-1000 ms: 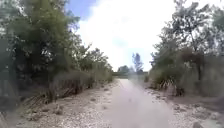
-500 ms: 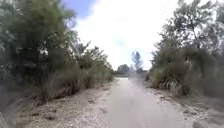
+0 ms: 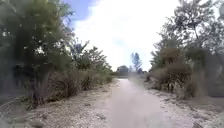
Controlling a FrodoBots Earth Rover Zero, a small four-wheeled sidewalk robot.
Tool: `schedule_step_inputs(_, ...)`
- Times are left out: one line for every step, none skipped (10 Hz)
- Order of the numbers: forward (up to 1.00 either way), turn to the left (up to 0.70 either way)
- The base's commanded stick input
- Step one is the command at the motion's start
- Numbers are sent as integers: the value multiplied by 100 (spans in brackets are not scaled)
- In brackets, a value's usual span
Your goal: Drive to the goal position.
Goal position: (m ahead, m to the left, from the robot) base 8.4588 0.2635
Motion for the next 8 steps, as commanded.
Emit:
schedule_step_inputs(45, 0)
schedule_step_inputs(45, 0)
schedule_step_inputs(45, 0)
schedule_step_inputs(45, 0)
schedule_step_inputs(45, 0)
schedule_step_inputs(45, 0)
schedule_step_inputs(45, 0)
schedule_step_inputs(45, 0)
